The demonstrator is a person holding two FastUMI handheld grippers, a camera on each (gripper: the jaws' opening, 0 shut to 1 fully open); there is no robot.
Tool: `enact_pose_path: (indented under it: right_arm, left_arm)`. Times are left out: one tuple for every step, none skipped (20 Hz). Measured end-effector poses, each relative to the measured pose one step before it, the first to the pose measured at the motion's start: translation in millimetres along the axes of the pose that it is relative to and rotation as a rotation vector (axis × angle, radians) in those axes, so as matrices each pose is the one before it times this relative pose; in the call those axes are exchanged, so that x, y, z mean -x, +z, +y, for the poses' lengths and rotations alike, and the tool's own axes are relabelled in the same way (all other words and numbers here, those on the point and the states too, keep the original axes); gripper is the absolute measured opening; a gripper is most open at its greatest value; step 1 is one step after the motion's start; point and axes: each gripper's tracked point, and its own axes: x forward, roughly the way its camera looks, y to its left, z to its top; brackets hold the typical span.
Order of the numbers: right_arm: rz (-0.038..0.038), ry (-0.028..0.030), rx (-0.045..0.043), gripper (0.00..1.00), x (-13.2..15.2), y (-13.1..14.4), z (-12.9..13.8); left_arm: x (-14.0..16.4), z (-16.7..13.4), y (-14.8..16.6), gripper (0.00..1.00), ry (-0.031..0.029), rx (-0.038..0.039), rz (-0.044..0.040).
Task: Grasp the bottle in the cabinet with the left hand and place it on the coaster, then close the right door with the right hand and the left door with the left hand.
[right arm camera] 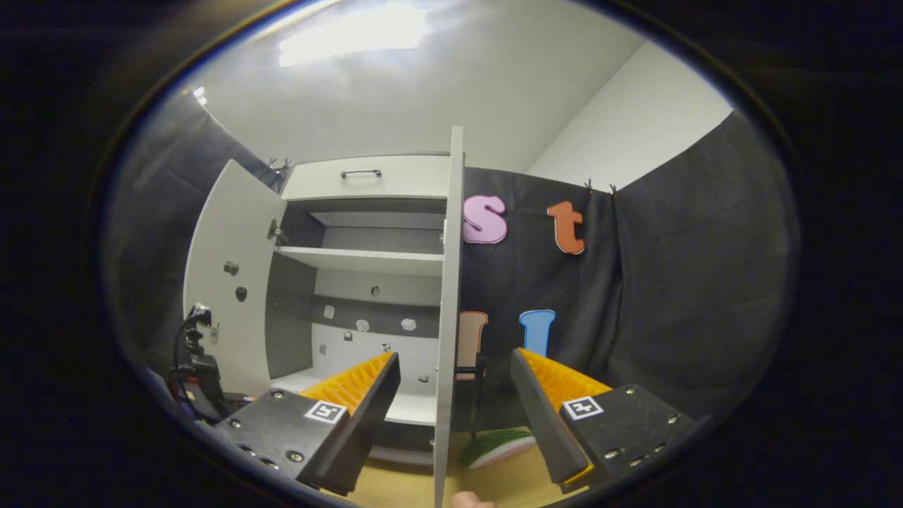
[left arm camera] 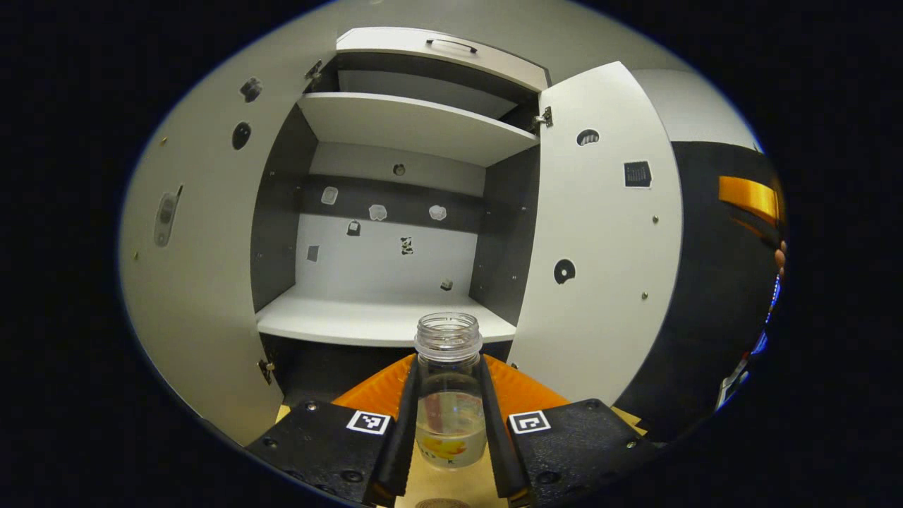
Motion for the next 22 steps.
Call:
enact_pose_path:
  right_arm:
    - [-0.00154, 0.00774, 0.00302, 0.95, 0.36, 0.75, -2.42]
    - [-0.00417, 0.00554, 0.00293, 0.95, -0.48, 1.37, -2.03]
    - [-0.00409, 0.00677, 0.00395, 0.93, 0.09, 0.7, -1.73]
    - [-0.00514, 0.00484, 0.00469, 0.95, -0.38, 0.91, -0.93]
    - [-0.00446, 0.00385, 0.00538, 0.95, 0.01, 1.43, -1.55]
    - [-0.00334, 0.00334, 0.00479, 0.95, -0.48, 0.17, -1.72]
    - [-0.00333, 0.00444, 0.00357, 0.95, 0.49, 0.04, -0.98]
    - [-0.00449, 0.00374, 0.00239, 0.95, -0.34, 1.34, -1.28]
    - [-0.00406, 0.00104, 0.00292, 0.95, 0.05, 1.45, -1.83]
    - [-0.00386, -0.00092, 0.00231, 0.95, 0.32, 1.13, -1.74]
    - [-0.00261, -0.00105, 0.00305, 0.95, 0.45, 0.9, -1.91]
    - [-0.00115, -0.00291, 0.00408, 0.95, -0.38, 0.01, -2.33]
    - [-0.00107, -0.00358, 0.00399, 0.95, 0.14, -0.13, -2.83]
    - [-0.00039, -0.00451, 0.00295, 0.95, 0.28, 0.22, -2.89]
    - [-0.00124, -0.00401, 0.00073, 0.98, -0.14, 0.28, -1.59]
    - [-0.00128, -0.00375, 0.00029, 0.95, -0.04, 0.8, -2.57]
    - [-0.00189, -0.00489, 0.00057, 0.95, -0.04, 0.65, -2.63]
    - [-0.00139, -0.00327, 0.0013, 0.95, -0.42, 0.17, -2.69]
    - [-0.00159, -0.00463, 0.00268, 0.95, -0.1, 1.21, -1.35]
    - [-0.00236, -0.00464, 0.00495, 0.96, -0.91, 1.19, -2.33]
    - [-0.00193, -0.0057, 0.00645, 0.96, -0.03, -0.05, -2.45]
    - [-0.00052, -0.00368, 0.00511, 0.95, -0.46, -0.17, -1.35]
  left_arm:
    - [7.26, 0.49, -12.2, 0.47, 0.00676, 0.00652, 0.01069]
    - [5.47, 0.91, -11.48, 0.47, 0.00823, 0.00435, 0.00979]
    - [5.22, 2.77, -11.56, 0.47, 0.014, 0.0035, 0.01202]
    - [3.84, 2.72, -11.64, 0.47, 0.01085, 0.00652, 0.01526]
    - [3.71, 1.92, -11.27, 0.47, 0.01016, 0.00603, 0.01471]
    - [2.28, 3.3, -10.6, 0.47, 0.00942, 0.0047, 0.01337]
    - [1.72, 2.23, -9.09, 0.44, 0.00584, 0.00705, 0.00834]
    - [1.17, 2.21, -9.13, 0.47, 0.00705, 0.00542, 0.00823]
    - [0.16, 2.17, -9.42, 0.47, 0.00684, 0.00223, 0.01047]
    - [0.07, 1.89, -9.9, 0.47, 0.00518, 0.00063, 0.01255]
    - [-0.9, 1.32, -9.43, 0.48, 0.00253, -0.00181, 0.01227]
    - [-1.76, 2.38, -10.69, 0.48, 0.00782, -0.00363, 0.01868]
    - [-1.91, 2.18, -11.95, 0.48, 0.00423, -0.00317, 0.0234]
    - [-1.95, 0.52, -12.27, 0.5, -0.00193, -0.00318, 0.02148]
    - [-2.74, -1.05, -10.94, 0.47, -0.00784, 0.00375, 0.01903]
    - [-3.68, -1.09, -11.08, 0.47, -0.00967, 0.00373, 0.01593]
    - [-3.06, 0.4, -11.68, 0.47, -0.00035, 0.00217, 0.01965]
    - [-3.11, 1.74, -10.74, 0.48, 0.00543, -0.00512, 0.016]
    - [-3.16, 2.59, -9.49, 0.48, 0.00909, -0.00712, 0.01589]
    - [-3.57, 0.82, -9.86, 0.47, 0.00608, -0.00443, 0.02187]
    - [-2.33, 0.47, -7.13, 0.48, 0.00226, -0.0015, 0.01198]
    - [-1.98, 0.04, -4.16, 0.48, 0.00146, 0.00013, 0.0032]
